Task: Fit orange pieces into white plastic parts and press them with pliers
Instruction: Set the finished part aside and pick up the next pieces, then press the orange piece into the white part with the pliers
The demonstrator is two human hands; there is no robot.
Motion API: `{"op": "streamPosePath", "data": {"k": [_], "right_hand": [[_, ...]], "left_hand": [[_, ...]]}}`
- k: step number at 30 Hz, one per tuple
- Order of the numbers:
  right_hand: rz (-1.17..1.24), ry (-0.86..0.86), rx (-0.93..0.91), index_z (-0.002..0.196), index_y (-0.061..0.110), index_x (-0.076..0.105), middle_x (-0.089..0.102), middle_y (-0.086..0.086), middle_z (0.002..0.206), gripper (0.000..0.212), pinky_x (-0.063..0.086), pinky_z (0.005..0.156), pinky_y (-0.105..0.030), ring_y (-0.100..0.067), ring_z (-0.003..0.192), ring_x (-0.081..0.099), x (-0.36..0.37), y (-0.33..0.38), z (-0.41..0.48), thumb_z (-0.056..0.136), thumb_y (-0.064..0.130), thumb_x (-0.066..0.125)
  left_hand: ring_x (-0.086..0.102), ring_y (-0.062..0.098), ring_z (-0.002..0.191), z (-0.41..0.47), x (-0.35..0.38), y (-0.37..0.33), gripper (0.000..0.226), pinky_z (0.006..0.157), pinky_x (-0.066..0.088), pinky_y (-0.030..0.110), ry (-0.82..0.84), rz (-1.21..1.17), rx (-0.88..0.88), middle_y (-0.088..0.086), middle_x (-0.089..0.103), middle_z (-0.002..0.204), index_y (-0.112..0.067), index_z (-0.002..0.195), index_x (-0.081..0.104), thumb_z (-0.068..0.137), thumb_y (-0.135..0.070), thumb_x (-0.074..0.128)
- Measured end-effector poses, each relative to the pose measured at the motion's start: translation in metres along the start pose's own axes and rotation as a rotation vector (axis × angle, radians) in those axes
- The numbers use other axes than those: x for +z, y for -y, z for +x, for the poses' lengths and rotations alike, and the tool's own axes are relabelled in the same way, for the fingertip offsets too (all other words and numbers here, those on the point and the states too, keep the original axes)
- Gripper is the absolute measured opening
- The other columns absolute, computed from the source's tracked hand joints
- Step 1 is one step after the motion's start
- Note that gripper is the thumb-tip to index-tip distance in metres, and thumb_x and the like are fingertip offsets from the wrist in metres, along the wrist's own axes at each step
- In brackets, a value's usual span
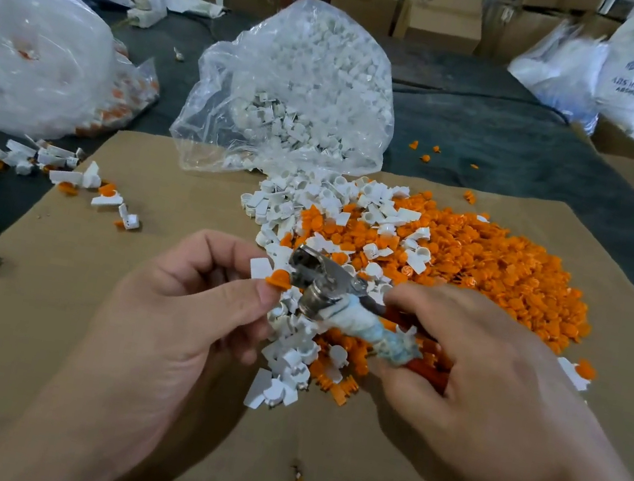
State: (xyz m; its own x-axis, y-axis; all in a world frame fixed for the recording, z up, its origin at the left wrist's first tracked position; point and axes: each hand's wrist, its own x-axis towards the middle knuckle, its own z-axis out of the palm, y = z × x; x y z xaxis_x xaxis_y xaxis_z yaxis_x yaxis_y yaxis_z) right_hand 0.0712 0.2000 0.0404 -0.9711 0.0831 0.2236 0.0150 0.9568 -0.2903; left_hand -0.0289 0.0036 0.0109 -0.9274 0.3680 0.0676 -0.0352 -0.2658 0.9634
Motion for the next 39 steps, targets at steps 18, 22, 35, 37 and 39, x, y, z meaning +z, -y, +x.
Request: {"op": "streamPosePath", "data": {"k": [18,22,35,37,39], "right_hand": [[-0.004,-0.013,-0.036,0.115,0.029,0.061,0.063,0.015,0.1,0.045,0.035,0.078,-0.017,-0.004,0.093,0.044,-0.0001,0.0025,-0.0038,0.076,0.046,0.047],[0.007,-0.02,-0.032,0.114,0.032,0.058,0.061,0.015,0.098,0.04,0.039,0.077,-0.022,-0.006,0.091,0.047,-0.0003,0.0019,-0.0036,0.077,0.045,0.051],[-0.001,0.007,-0.025,0.121,0.031,0.059,0.061,0.017,0.107,0.049,0.042,0.083,-0.029,-0.007,0.097,0.052,-0.002,0.0029,-0.0041,0.078,0.049,0.046],[0.005,0.018,-0.022,0.124,0.032,0.058,0.059,0.019,0.11,0.051,0.04,0.086,-0.029,-0.005,0.1,0.051,-0.0022,0.0025,-0.0039,0.078,0.05,0.045],[0.002,0.03,-0.026,0.123,0.032,0.057,0.059,0.019,0.109,0.051,0.042,0.087,-0.03,-0.006,0.1,0.052,-0.0023,0.0022,-0.0038,0.078,0.051,0.044]], "left_hand": [[0.058,0.009,0.051,0.0022,-0.0058,0.0045,0.022,0.044,0.045,0.019,0.023,0.067,0.075,-0.001,0.06,0.059,-0.023,0.079,0.074,0.06,-0.032,0.079],[0.058,0.01,0.05,0.0026,-0.0074,0.0057,0.021,0.043,0.045,0.019,-0.003,0.093,0.084,0.0,0.06,0.056,-0.025,0.078,0.073,0.059,-0.031,0.079],[0.056,0.011,0.049,0.0007,-0.0047,0.0034,0.022,0.045,0.045,0.02,0.066,0.171,0.117,0.001,0.059,0.055,-0.024,0.08,0.074,0.062,-0.037,0.074],[0.056,0.01,0.05,0.0008,-0.0051,0.0035,0.02,0.045,0.045,0.019,0.076,0.175,0.125,0.001,0.059,0.056,-0.024,0.08,0.074,0.064,-0.037,0.073],[0.056,0.01,0.05,0.0003,-0.0053,0.003,0.019,0.045,0.045,0.019,0.081,0.178,0.131,0.001,0.06,0.056,-0.025,0.08,0.074,0.065,-0.036,0.073]]}}
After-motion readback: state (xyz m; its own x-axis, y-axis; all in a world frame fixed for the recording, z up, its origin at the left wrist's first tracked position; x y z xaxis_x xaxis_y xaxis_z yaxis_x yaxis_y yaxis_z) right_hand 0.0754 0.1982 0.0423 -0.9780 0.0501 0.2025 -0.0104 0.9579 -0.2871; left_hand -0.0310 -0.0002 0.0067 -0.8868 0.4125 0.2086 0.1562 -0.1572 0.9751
